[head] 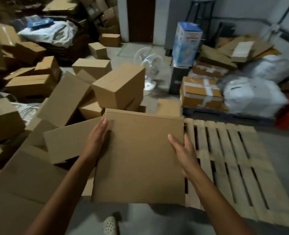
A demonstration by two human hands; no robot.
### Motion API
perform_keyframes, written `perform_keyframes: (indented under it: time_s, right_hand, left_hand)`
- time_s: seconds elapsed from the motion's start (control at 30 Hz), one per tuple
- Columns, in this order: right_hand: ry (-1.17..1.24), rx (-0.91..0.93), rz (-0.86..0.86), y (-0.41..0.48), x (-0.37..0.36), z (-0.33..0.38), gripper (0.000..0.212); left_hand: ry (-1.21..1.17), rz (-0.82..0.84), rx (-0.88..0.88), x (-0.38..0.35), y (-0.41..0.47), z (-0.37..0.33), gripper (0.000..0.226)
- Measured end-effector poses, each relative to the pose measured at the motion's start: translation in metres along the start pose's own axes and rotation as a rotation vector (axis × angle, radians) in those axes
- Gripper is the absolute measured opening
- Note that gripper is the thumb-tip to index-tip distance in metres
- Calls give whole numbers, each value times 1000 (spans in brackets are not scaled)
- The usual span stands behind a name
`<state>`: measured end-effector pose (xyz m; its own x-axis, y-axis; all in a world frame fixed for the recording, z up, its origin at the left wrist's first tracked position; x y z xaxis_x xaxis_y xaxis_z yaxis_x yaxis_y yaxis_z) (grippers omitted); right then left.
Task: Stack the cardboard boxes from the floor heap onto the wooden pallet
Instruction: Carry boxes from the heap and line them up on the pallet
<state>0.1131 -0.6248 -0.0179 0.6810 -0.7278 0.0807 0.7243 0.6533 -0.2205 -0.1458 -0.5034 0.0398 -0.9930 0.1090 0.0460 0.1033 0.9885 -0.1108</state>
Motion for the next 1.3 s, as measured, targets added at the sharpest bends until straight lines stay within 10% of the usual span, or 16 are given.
perform_keyframes:
  time_s: [0.2,0.57,0.73,1.0,1.3]
  right_hand:
    - [-50,145,-154,23,131,25,62]
    - [103,61,-295,124,247,28,58]
    - [171,-10,-547,181,287,32,32]
    - [73,-271,-291,261,313,48,55]
    - [-275,-51,-252,350,380,44,29]
  left_hand:
    - [-112,125,225,-128,0,-11,82]
    - [-41,216,491,-311,41,1,22]
    - [-322,323,537,-374,57,34,45]
    - [-523,431,459,-444,98,26,84]
    - [-690,233,571,-489,107,23,58]
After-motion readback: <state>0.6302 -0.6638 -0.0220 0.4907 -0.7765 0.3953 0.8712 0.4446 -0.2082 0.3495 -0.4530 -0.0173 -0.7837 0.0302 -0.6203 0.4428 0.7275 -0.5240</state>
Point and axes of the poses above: each hand's wrist, its own y-axis towards the middle knuckle, its own x-axis out of the back of the hand, z = x × y, the point moved 7 cm from there along y, towards the middle knuckle, and after that the axes turned 12 degrees about -z, right-handed, at the moved point
